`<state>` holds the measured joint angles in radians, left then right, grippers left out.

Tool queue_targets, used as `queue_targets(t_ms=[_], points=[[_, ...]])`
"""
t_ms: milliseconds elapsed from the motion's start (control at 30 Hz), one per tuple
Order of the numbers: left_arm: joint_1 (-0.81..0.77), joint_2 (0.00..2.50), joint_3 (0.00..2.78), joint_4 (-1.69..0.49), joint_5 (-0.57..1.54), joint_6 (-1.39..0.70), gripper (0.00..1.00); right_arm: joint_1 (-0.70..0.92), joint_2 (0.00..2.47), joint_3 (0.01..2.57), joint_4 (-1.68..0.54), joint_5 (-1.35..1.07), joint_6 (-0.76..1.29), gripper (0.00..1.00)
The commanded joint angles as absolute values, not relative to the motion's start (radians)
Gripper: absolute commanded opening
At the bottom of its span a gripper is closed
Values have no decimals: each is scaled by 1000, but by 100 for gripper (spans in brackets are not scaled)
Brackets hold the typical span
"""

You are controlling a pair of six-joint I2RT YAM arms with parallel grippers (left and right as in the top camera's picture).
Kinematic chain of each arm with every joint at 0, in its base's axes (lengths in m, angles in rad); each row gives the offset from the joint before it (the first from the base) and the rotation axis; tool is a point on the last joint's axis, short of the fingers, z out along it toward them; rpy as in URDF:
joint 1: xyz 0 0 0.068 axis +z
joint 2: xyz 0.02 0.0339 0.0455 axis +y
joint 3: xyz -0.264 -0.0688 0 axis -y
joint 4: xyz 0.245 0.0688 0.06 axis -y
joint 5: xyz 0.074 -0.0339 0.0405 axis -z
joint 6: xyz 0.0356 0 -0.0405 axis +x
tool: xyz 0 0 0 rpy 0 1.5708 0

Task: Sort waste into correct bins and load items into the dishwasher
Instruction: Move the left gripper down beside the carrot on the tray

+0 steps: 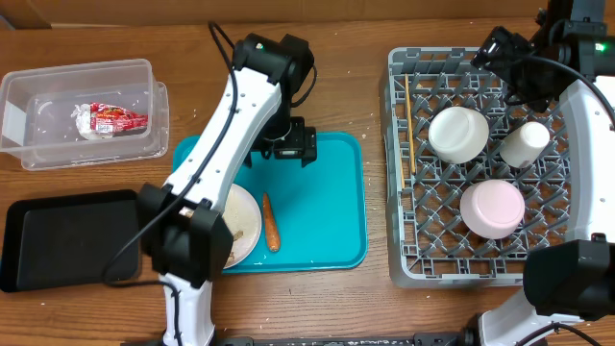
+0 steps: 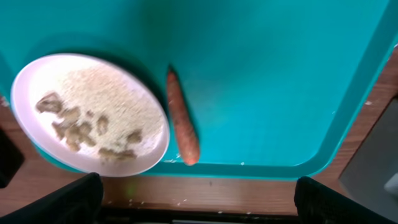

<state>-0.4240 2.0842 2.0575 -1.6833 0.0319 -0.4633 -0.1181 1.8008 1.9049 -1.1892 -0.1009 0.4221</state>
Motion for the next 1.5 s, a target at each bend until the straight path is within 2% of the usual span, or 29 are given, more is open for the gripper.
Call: queue_targets(t_ms=[0, 167, 333, 500, 700, 767, 800, 933, 1067, 1467], points=[[-425, 1923, 1953, -1690, -43, -497, 100, -119, 1796, 1908, -1184, -107, 423, 100], [-424, 1801, 1746, -1689, -59, -611, 100, -119, 1796, 1908, -1184, -107, 423, 100], [-426, 1784, 1559, -1591, 5, -615, 100, -119, 1796, 1908, -1184, -107, 424, 100], [-440, 1784, 1393, -1404, 127, -572, 96, -119, 1796, 1908, -1184, -107, 423, 100], [-512, 1785, 1258, -1232, 270, -576, 85, -119, 1796, 1908, -1184, -107, 423, 100], [-545, 1786, 1236, -1205, 266, -589, 87, -119, 1796, 1908, -1184, -107, 423, 100], [-564, 1786, 1228, -1191, 250, -624, 91, -119, 1796, 1908, -1184, -107, 423, 100], [-572, 1786, 1225, -1187, 177, -719, 92, -119, 1796, 1908, -1184, -107, 423, 100], [-553, 1789, 1225, -1168, 95, -717, 92, -119, 1796, 1908, -1184, -107, 423, 100], [-548, 1875, 1225, -1097, 79, -718, 88, -119, 1796, 1908, -1184, -107, 423, 100]])
